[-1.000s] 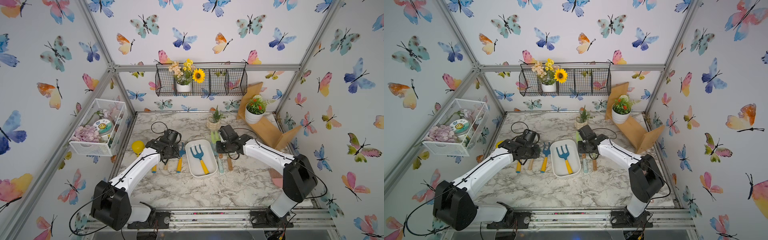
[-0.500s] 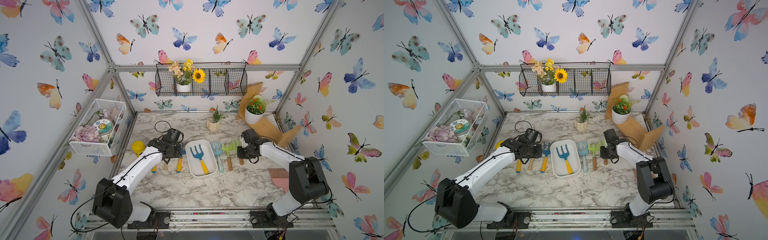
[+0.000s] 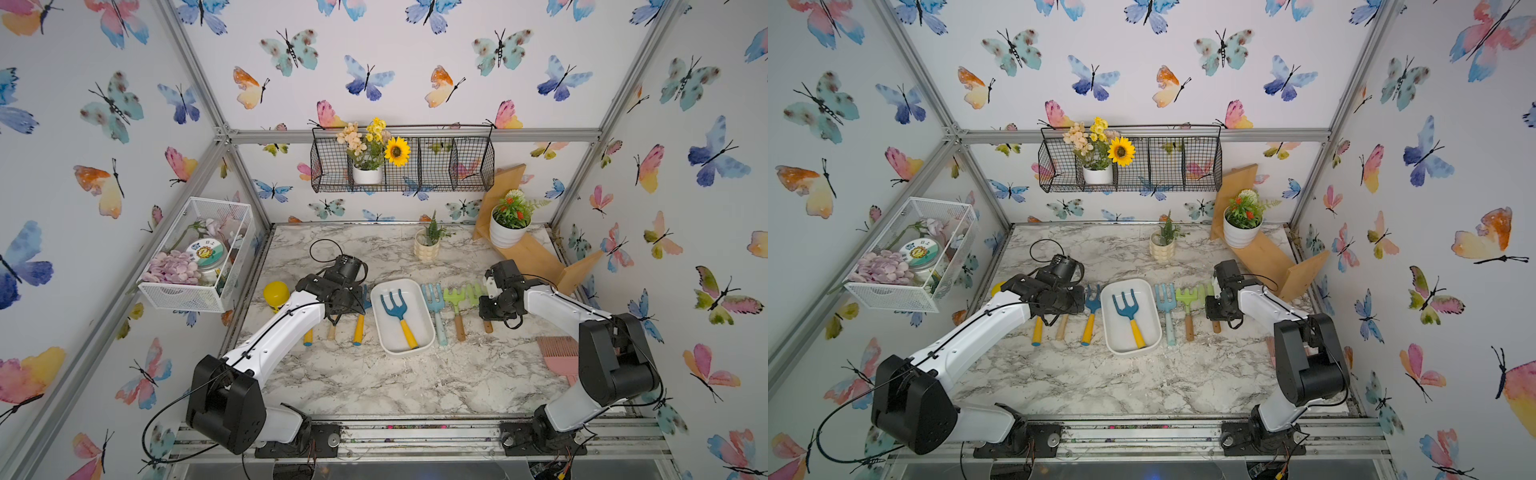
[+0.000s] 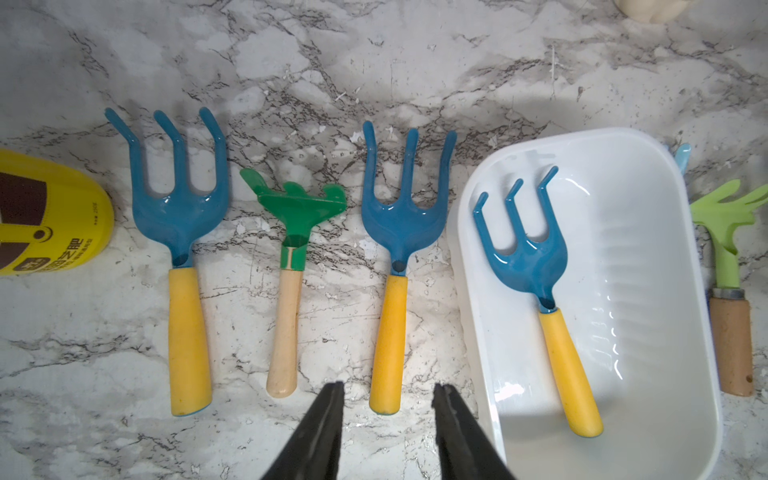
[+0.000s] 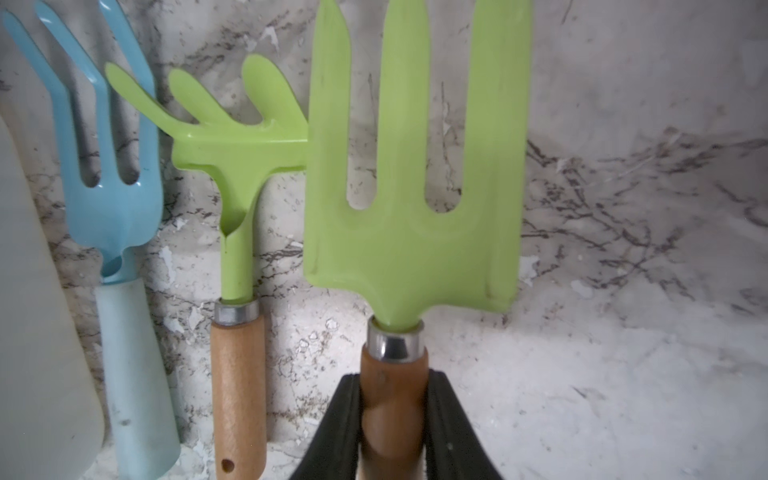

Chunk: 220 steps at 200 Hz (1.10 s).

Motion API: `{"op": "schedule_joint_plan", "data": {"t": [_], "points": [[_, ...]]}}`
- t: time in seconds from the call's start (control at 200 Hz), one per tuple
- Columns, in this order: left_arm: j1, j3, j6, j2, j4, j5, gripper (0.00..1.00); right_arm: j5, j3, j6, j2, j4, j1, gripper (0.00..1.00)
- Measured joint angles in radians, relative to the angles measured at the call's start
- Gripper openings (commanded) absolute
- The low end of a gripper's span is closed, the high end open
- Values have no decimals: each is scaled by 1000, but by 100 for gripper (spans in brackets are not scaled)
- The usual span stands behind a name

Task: Take the hand rake out of the storage box
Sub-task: Place the rake at the center of the board.

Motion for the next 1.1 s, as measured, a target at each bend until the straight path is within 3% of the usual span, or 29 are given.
{"op": "schedule_joint_plan", "data": {"t": [0.716,1.101], "points": [[0,0,0,0,-4,-1,41,-27,-33,-2,56,28,-2,32],[0,0,0,0,-5,-2,41,-33,-36,6,62,39,-1,46]]}}
